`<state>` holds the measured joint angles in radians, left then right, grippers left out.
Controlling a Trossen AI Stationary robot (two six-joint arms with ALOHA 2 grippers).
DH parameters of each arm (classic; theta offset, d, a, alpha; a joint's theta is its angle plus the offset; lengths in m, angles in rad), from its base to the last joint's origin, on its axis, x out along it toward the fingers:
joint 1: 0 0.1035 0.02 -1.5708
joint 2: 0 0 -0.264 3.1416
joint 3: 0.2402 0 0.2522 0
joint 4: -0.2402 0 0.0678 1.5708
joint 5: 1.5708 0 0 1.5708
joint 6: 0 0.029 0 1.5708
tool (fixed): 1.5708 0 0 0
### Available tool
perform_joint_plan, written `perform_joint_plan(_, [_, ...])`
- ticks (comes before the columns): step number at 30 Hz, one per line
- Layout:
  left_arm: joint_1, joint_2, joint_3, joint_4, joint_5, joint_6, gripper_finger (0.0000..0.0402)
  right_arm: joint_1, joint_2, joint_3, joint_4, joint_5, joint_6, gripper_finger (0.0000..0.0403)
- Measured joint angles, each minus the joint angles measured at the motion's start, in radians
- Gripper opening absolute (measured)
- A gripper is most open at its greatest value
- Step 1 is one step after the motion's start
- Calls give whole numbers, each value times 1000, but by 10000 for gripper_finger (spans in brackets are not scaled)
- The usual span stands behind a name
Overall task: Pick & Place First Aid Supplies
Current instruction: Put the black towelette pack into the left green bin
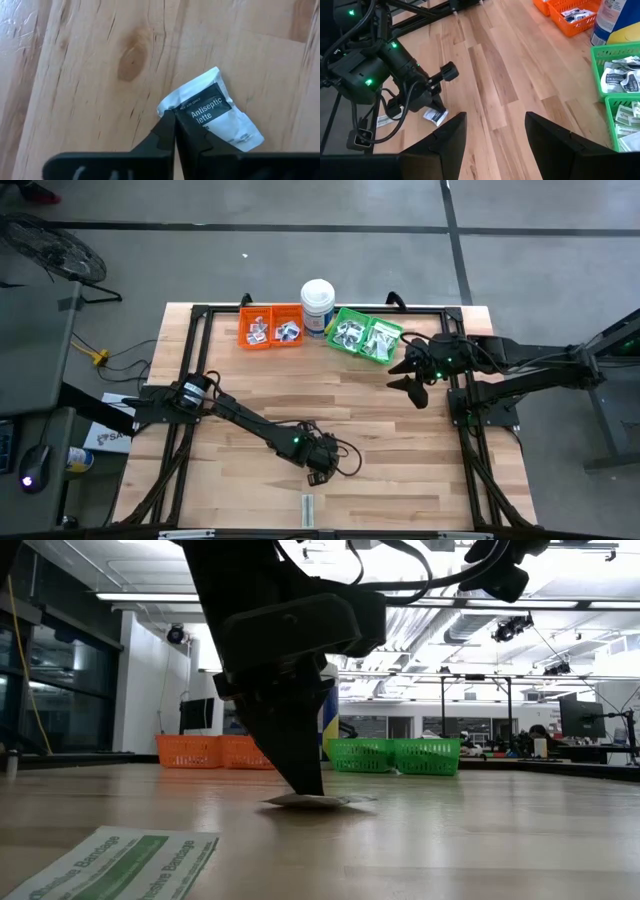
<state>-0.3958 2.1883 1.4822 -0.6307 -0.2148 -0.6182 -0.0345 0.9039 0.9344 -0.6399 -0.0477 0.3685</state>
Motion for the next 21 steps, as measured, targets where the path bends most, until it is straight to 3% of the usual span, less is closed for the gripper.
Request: perform_joint_plan(21, [-2, -109, -13, -11, -81, 149, 0, 83, 0, 0, -10, 74, 14, 195])
